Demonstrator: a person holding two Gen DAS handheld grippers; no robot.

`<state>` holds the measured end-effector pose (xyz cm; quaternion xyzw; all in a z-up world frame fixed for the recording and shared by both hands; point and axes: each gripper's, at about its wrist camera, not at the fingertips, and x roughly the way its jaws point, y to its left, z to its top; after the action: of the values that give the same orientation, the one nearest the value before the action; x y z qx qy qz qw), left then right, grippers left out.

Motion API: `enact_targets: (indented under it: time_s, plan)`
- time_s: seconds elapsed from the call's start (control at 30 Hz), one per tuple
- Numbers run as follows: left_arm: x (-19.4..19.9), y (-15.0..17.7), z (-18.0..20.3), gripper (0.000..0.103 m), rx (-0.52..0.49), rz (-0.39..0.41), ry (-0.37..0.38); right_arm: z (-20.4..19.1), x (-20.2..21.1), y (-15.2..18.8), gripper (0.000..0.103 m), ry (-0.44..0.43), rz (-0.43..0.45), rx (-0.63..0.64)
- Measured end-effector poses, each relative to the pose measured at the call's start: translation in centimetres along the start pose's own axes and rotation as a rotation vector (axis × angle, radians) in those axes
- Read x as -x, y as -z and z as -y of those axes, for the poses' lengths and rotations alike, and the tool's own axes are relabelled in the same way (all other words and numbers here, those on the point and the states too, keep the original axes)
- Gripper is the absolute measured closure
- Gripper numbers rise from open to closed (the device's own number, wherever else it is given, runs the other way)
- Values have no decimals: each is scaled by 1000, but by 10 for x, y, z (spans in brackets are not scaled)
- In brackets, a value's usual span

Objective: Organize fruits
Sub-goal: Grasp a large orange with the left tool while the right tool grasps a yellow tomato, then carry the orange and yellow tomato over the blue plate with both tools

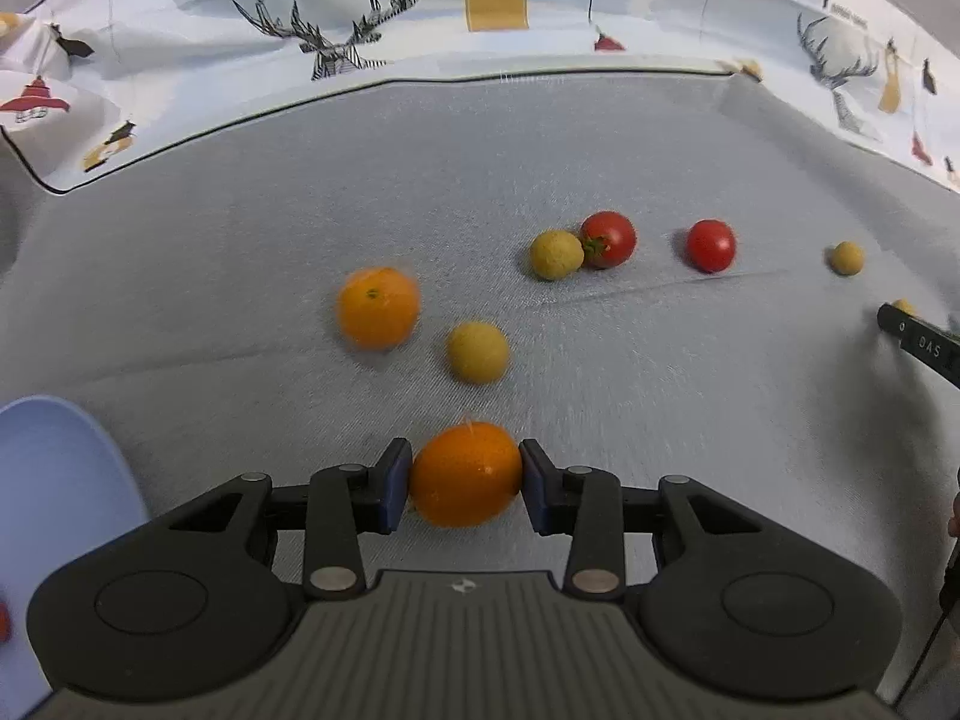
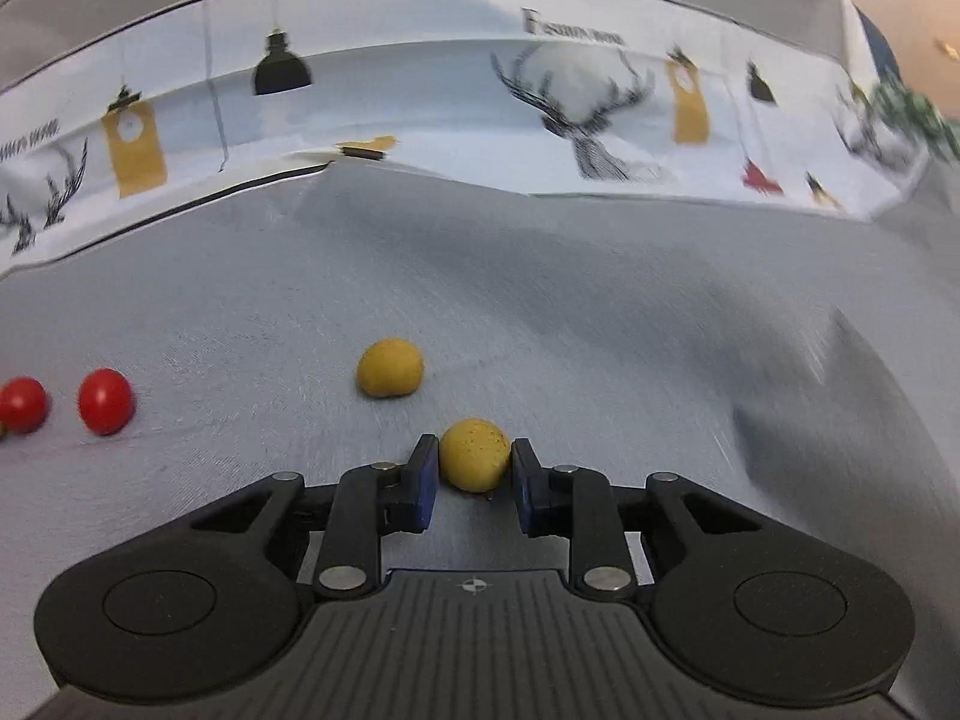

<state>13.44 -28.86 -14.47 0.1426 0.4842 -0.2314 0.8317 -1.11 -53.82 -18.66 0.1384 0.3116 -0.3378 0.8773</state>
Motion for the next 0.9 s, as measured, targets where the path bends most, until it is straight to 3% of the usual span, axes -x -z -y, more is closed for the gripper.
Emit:
enact_targets:
  time_s: [0.13,0.37,0.57,0.7,0.9]
  plan:
    - [35,6,-10,60,-2,36,7,-5,48,2,76,-29,32,-14]
    - [130,32,-39,60,16,103,19,-41,148,13,76,-164,80,9]
    - [205,74,-76,60,47,159,-16,-101,238,33,76,-384,47,88]
    - [239,106,-105,60,84,153,-35,-143,287,47,76,-540,-10,141]
    - [276,158,-143,60,127,174,-99,-186,347,68,76,-654,-28,236]
